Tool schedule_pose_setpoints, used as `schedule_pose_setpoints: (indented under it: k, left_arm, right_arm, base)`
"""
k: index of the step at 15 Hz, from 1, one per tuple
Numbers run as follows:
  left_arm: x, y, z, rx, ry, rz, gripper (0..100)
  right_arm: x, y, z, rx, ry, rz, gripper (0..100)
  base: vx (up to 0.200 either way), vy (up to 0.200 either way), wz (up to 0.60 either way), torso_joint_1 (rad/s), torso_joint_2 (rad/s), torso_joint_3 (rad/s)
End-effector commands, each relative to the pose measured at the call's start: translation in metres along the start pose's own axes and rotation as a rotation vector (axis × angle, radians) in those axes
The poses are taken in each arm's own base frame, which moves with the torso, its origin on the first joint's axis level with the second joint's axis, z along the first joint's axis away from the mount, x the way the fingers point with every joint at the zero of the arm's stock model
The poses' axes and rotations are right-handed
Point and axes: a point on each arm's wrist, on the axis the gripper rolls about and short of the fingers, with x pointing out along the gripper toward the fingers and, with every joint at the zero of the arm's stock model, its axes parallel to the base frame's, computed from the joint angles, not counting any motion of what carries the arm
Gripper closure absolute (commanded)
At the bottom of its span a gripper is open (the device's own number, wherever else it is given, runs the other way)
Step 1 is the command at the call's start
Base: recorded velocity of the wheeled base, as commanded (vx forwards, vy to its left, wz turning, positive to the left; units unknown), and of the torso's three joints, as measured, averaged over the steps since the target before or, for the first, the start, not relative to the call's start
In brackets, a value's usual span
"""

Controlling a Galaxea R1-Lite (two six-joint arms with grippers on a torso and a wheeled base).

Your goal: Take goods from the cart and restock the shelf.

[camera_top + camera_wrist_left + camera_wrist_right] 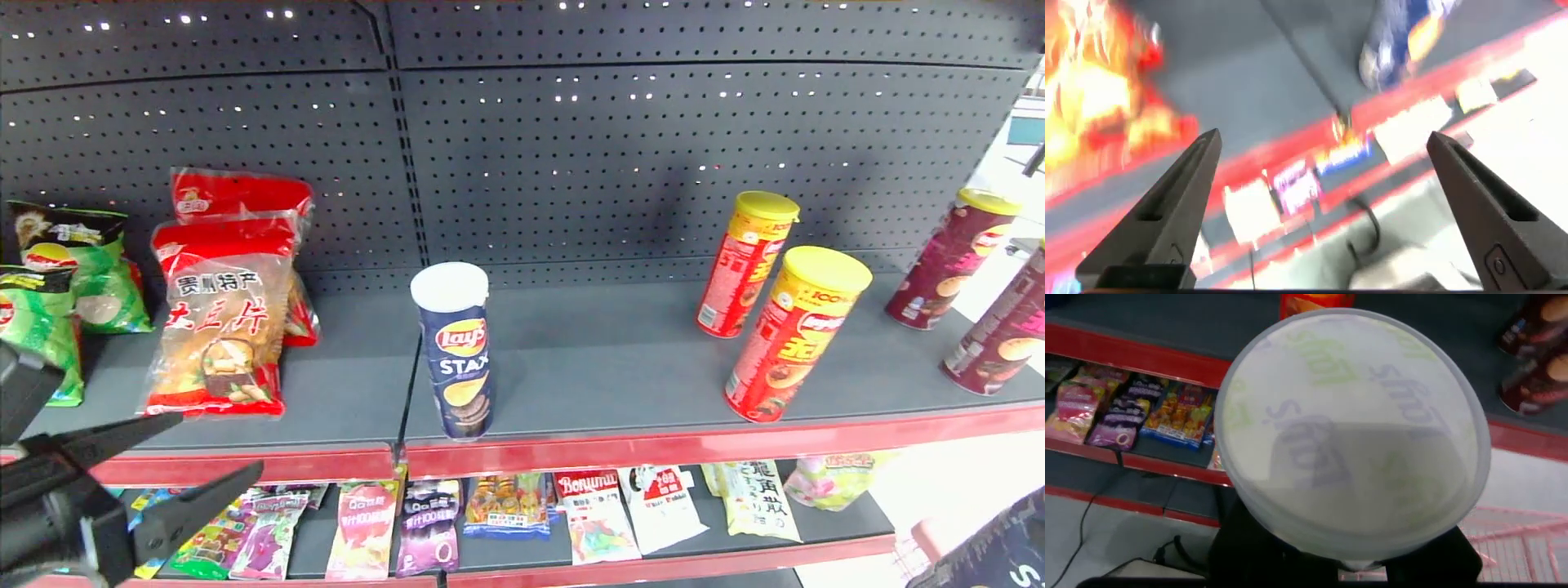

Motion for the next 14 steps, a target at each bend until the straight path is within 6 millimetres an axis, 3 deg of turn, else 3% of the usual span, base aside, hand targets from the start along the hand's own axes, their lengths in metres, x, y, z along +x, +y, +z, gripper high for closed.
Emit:
schedule_pose_setpoints:
  k: [1, 3, 5, 7, 10, 11, 14]
  left_arm:
    - [-0.042, -0.019, -0.018, 0.025, -0.054, 0.001, 0]
    - [-0.051, -0.023, -0.023, 0.03, -0.072, 0.007, 0]
    - [-0.055, -0.025, -0.022, 0.04, -0.098, 0.021, 0]
    - [-0.063, -0.027, -0.026, 0.046, -0.123, 0.072, 0]
    - [-0.082, -0.037, -0.046, 0.035, -0.111, 0.091, 0]
    - [-0.096, -0.044, -0.064, 0.026, -0.101, 0.09, 0]
    - [-0.11, -0.054, -0.095, -0.001, -0.128, 0.098, 0]
  right_arm:
    - [0.002, 0.0, 0.0, 0.002, 0.008, 0.013, 100]
    - [0.002, 0.001, -0.002, 0.004, 0.015, 0.017, 100]
    - [0.003, 0.0, 0.002, 0.003, 0.005, 0.04, 100]
    - [0.008, -0.001, 0.02, 0.003, -0.009, 0.103, 100]
    - [0.033, -0.005, 0.06, -0.002, 0.0, 0.219, 100]
    - [0.052, -0.001, 0.083, -0.013, -0.007, 0.325, 100]
    - [0.093, 0.007, 0.104, -0.022, -0.04, 0.38, 100]
  base:
    - [0.0, 0.0, 0.6, -0.002, 0.0, 0.012]
    - [0.0, 0.0, 0.6, 0.015, 0.01, 0.0]
    - [0.0, 0.0, 0.0, 0.0, 0.0, 0.0]
    - [0.0, 0.0, 0.0, 0.0, 0.0, 0.0]
    - [0.0, 0.0, 0.0, 0.0, 0.0, 0.0]
    - [0.0, 0.0, 0.0, 0.0, 0.0, 0.0]
    - [0.0, 0.0, 0.0, 0.0, 0.0, 0.0]
